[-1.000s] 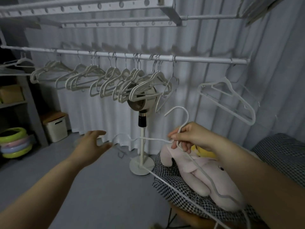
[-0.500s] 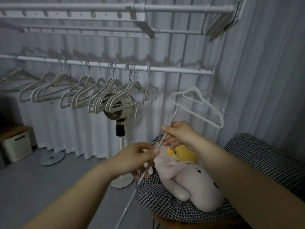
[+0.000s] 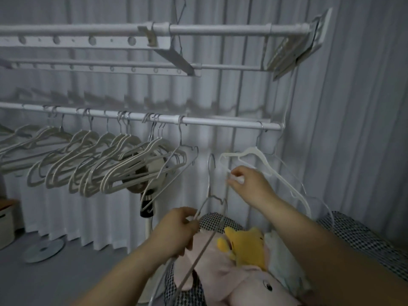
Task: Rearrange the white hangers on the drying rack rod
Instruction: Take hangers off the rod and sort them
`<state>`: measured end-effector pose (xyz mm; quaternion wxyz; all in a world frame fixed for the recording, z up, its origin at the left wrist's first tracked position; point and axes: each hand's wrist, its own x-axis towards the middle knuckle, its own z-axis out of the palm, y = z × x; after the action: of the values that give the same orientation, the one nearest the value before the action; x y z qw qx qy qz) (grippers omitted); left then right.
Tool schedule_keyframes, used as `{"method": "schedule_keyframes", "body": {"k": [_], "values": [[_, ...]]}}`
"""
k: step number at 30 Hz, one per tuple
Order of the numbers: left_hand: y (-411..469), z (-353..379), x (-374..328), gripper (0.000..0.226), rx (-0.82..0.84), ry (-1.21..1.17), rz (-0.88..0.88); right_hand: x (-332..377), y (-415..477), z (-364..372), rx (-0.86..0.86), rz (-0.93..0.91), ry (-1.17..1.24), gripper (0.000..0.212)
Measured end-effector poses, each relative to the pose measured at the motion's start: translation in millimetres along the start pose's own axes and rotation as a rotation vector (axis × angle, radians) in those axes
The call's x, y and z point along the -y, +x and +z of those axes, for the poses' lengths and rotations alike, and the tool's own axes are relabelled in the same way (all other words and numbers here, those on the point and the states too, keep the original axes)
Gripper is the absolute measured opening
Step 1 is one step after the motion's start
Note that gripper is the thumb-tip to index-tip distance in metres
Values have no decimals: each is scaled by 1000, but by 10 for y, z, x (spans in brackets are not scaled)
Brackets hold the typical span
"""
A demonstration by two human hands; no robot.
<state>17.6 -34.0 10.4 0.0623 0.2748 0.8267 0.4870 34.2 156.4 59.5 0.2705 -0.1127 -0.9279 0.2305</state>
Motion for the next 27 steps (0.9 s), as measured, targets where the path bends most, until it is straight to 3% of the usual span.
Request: {"method": "schedule_keyframes", "body": {"k": [4,8,12,17,27], "values": [[445,119,-166,35,-96,-47,34,-383,353,-246,-178,-32,-368,48],[805,219,-323,35,-199,-146,92,-640,600,-377,-137,142,-473,67],[1056,265,-420,35,-247,-174,134,-767,692,-359,-58,238,-407,67],[1369,323,-545,34,-247,-186,180,-856,705,-305,-18,214,-219,62],[1675,600,-635,39,-110,-159,201,-916,727,-270,31,151,-79,61]]}}
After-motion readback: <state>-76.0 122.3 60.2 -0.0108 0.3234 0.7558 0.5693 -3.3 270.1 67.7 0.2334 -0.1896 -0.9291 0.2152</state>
